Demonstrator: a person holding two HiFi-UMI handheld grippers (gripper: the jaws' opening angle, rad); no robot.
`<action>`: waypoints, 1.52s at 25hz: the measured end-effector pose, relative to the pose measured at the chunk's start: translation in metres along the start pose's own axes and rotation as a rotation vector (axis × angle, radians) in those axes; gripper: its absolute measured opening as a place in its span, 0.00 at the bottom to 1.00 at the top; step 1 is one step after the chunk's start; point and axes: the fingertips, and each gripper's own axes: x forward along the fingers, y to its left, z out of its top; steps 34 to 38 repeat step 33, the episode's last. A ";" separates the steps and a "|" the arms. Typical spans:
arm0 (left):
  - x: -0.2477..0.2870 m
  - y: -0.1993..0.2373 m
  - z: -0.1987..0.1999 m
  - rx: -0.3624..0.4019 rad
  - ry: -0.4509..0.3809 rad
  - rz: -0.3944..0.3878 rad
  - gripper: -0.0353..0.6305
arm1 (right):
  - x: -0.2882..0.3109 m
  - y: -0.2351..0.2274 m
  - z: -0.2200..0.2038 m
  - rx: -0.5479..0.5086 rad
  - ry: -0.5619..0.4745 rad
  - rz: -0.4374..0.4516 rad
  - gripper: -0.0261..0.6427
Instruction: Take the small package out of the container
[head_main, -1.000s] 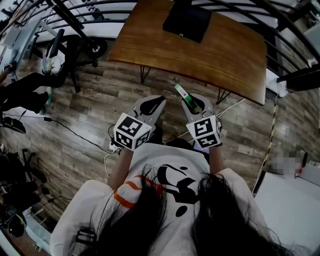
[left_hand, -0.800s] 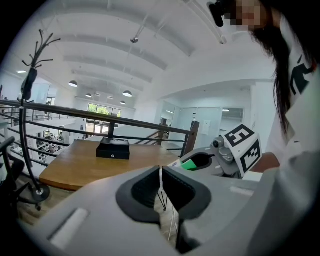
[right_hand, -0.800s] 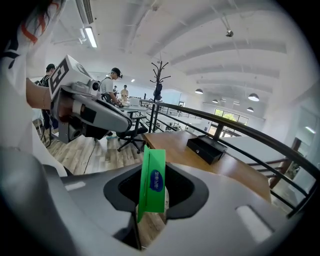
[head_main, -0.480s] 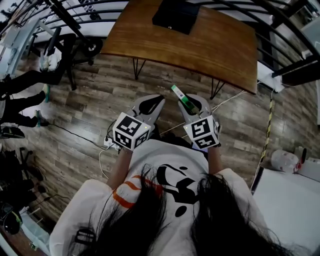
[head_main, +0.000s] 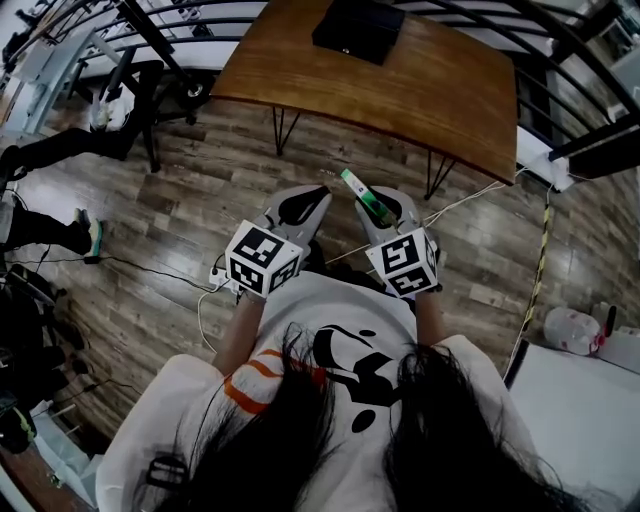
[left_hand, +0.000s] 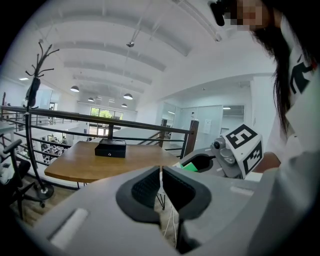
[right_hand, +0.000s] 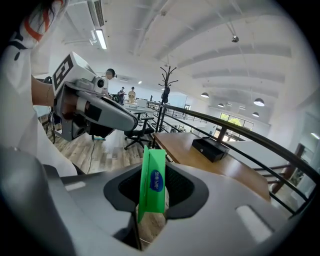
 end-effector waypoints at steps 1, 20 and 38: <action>-0.001 0.000 -0.001 0.001 0.002 0.003 0.05 | 0.000 0.002 0.000 -0.001 -0.002 0.004 0.21; -0.002 -0.006 -0.003 0.012 0.014 0.015 0.05 | -0.001 0.007 -0.008 -0.012 0.006 0.040 0.21; 0.008 -0.016 -0.001 0.025 0.012 0.003 0.05 | -0.012 -0.018 -0.023 0.023 0.017 0.011 0.21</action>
